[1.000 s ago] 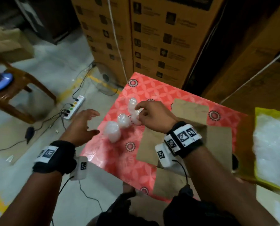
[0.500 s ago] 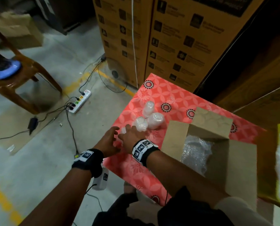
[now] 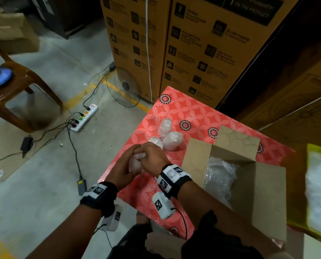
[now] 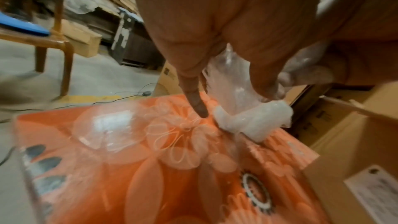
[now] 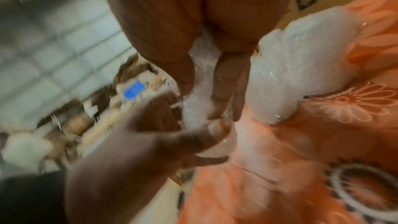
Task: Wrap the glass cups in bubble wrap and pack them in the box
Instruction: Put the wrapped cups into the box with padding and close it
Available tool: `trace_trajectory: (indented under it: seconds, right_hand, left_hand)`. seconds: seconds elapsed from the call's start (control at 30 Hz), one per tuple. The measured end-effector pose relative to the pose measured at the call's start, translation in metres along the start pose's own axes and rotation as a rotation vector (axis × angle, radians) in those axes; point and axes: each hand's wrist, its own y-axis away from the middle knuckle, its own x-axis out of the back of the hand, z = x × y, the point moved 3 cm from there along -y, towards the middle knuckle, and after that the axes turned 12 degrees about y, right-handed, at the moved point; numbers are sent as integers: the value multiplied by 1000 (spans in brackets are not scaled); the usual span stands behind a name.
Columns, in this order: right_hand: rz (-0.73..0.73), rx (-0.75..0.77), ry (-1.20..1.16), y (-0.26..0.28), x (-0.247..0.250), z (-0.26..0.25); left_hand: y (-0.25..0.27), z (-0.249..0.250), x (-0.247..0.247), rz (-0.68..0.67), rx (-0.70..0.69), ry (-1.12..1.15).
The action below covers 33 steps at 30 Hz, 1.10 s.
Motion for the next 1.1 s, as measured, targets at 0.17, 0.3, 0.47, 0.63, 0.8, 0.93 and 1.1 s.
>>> trace_trajectory:
  seconds: [0.17,0.3,0.47,0.63,0.8,0.93,1.1]
  right_hand:
    - [95,110,-229,58,60,7]
    - [-5,182,-63,112,87,51]
    - [352,191,518,168,103,103]
    - [451,19,661,205,92,166]
    - [98,-127,539,226,74,205]
    - [-157,-173,461,210,55,212]
    - [-321,-277,423,171,27,218]
  left_hand:
    - [-1,72,-14,-107,-195,0]
    - [-9,110,-39,-227,-247,-128]
    - [-44,163,-96,-530,-164,-167]
    - [-71,175,-169,-734,-22,-77]
    - [-71,156,-226,-744,120,-209]
    - [-59,142,-247,-823,96,-556]
    - [-55,146,-249,-770,105,-688]
